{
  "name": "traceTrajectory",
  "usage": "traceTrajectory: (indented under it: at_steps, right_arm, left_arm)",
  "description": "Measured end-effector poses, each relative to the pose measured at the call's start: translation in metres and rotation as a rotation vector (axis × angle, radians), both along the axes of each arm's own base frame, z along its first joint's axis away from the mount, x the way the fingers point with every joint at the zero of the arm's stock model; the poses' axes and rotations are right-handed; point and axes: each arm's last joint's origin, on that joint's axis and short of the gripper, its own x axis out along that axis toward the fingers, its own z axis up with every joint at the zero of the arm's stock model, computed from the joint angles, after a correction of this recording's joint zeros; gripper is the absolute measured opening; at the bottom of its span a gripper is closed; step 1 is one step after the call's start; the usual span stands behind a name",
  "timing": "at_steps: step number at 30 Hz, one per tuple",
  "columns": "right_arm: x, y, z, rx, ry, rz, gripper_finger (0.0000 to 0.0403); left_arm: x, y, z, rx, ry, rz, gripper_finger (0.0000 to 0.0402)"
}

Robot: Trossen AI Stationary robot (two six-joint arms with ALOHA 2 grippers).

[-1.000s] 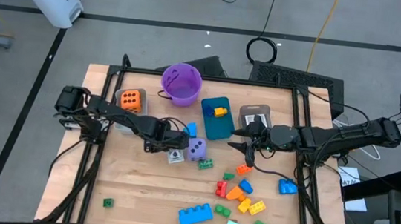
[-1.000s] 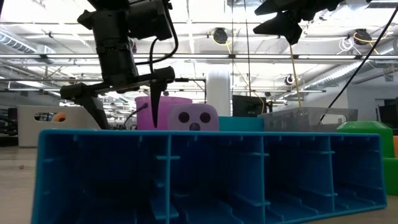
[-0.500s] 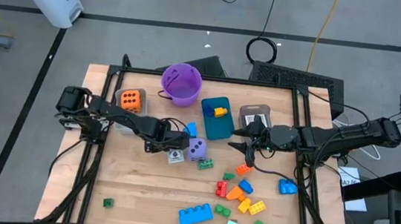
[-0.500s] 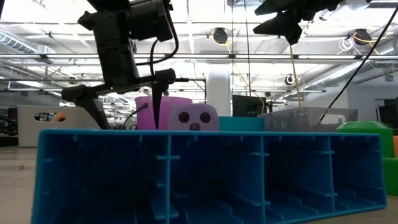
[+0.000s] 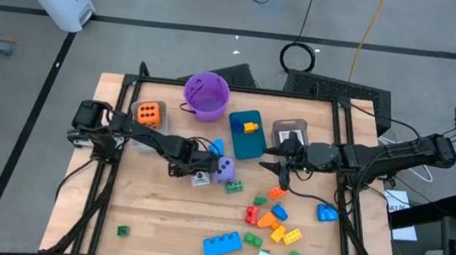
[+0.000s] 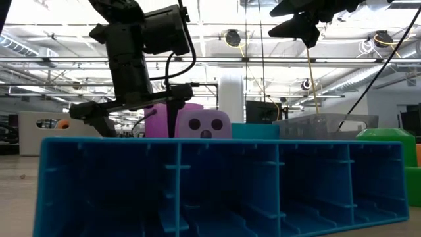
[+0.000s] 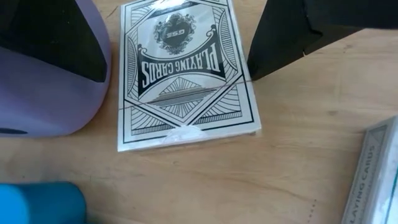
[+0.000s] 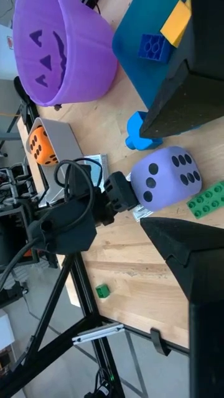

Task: Pick & Place Toys
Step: Put the brown deck of cards into the black bin

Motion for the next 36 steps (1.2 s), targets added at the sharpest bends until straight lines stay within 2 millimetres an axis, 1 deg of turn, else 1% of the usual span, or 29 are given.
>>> traceTrajectory:
  at_steps: [6,12,21,36]
  right_arm:
    - [0.0,0.0,0.0,0.0,0.0,0.0,0.021]
    - [0.0,0.0,0.0,0.0,0.0,0.0,0.021]
    - [0.0,0.0,0.0,-0.003,0.001,0.001,0.021]
    - [0.0,0.0,0.0,0.0,0.001,0.001,0.021]
  left_arm:
    - [0.001,0.0,0.0,0.014,-0.014,-0.05,0.0397]
    - [-0.006,0.004,-0.002,-0.02,0.068,-0.024,0.0397]
    - [-0.01,0.011,-0.003,-0.028,0.122,-0.009,0.0397]
    - [-0.019,0.03,-0.005,-0.033,0.214,0.071,0.0397]
